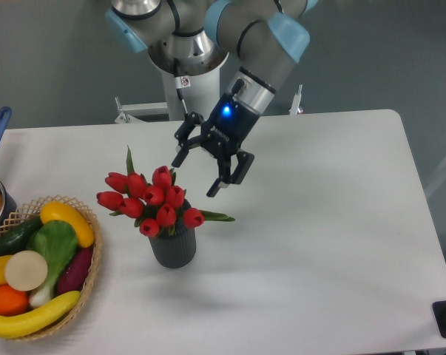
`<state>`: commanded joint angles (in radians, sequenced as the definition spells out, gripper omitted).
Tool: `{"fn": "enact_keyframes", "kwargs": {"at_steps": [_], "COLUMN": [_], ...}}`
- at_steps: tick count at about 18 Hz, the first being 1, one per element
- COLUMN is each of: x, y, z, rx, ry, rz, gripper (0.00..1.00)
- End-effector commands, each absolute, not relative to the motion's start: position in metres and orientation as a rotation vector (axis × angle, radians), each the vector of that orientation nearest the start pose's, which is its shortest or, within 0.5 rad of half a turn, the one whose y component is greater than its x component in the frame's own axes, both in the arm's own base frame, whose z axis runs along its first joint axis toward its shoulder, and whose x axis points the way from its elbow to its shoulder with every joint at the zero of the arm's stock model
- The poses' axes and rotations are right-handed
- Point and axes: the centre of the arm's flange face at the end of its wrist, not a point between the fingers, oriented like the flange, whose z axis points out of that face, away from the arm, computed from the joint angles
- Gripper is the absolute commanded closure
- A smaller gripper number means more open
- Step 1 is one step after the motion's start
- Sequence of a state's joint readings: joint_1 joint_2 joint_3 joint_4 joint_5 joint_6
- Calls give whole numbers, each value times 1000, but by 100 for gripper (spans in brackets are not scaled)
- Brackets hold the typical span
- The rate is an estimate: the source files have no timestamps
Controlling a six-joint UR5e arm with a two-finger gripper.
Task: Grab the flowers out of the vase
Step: 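Move the open gripper down toward the red tulips in the grey vase, then lower the gripper around the tulip stems above the vase rim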
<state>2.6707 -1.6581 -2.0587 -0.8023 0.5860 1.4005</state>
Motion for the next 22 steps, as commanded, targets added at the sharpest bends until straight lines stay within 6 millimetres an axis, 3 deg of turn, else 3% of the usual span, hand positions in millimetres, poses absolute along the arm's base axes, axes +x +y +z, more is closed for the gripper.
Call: {"fn": "enact_keyframes", "kwargs": {"at_steps": [7,22], "x": [-327,-303], "y": [428,444], "z": [342,325], "rx": [-2125,-2124], "ry": [346,459], "rz": [-244,-256], "gripper": [0,0]}}
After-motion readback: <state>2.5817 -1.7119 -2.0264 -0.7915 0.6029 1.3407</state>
